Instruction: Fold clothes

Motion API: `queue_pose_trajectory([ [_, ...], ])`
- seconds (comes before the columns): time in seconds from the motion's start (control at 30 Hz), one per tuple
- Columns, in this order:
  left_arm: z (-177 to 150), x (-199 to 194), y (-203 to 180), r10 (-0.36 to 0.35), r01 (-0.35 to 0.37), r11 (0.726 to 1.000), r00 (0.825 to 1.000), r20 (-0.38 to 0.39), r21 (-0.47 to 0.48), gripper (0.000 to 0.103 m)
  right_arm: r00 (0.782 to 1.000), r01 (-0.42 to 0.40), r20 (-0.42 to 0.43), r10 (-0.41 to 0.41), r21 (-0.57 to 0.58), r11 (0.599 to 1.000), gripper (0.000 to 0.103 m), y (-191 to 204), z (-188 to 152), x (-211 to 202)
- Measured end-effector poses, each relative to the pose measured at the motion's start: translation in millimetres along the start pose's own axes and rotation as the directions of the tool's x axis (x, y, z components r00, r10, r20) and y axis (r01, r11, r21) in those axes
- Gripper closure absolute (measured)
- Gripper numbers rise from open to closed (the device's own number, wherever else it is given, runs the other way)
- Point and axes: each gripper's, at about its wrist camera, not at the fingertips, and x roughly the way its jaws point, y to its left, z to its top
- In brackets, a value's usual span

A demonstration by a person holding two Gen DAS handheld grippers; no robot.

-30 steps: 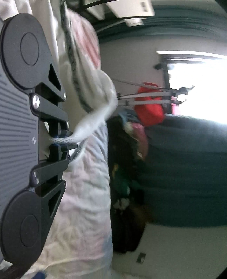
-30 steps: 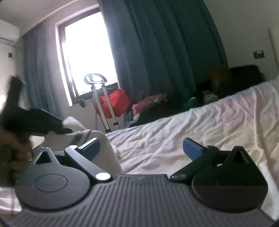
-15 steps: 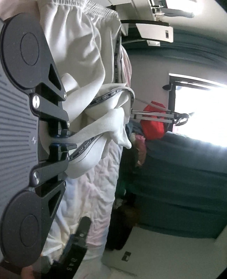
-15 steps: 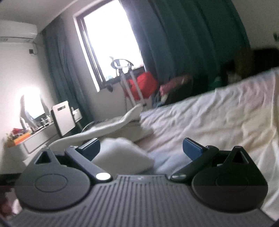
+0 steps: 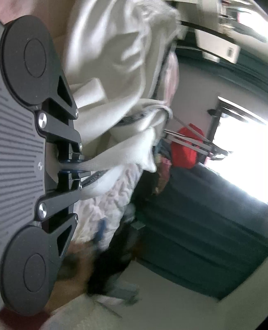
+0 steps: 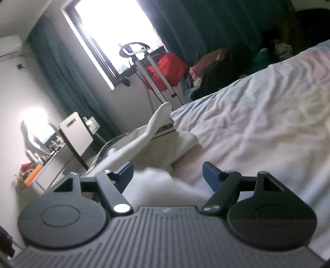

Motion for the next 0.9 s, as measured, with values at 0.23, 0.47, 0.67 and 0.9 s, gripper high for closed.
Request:
queue_pose_trajectory([
  [0.23, -9.6, 12.0, 9.3, -0.021, 0.021, 0.999, 1.0, 0.013, 0.024, 0.096, 0.997, 0.03, -0.069, -0.028, 0.021, 0.999, 0.031, 27.7, 53.1, 132.9],
  [0.47, -19.0, 28.5, 12.9, -0.046, 0.043, 0.995, 0.998, 0.032, 0.088, 0.096, 0.985, 0.05, -0.166, -0.053, -0.025, 0.998, 0.043, 43.4, 52.9, 236.0],
  [0.67, -27.0, 42.6, 16.0, -0.068, 0.061, 0.988, 0.997, 0.047, 0.143, 0.096, 0.97, 0.09, -0.207, -0.129, -0.188, 0.978, 0.096, 68.8, 42.1, 276.6],
  [0.9, -35.7, 35.4, -3.1, -0.119, 0.087, 0.964, 0.986, 0.115, 0.25, 0.096, 0.992, 0.12, -0.015, -0.125, -0.202, 0.972, 0.098, 67.0, 103.0, 205.2],
])
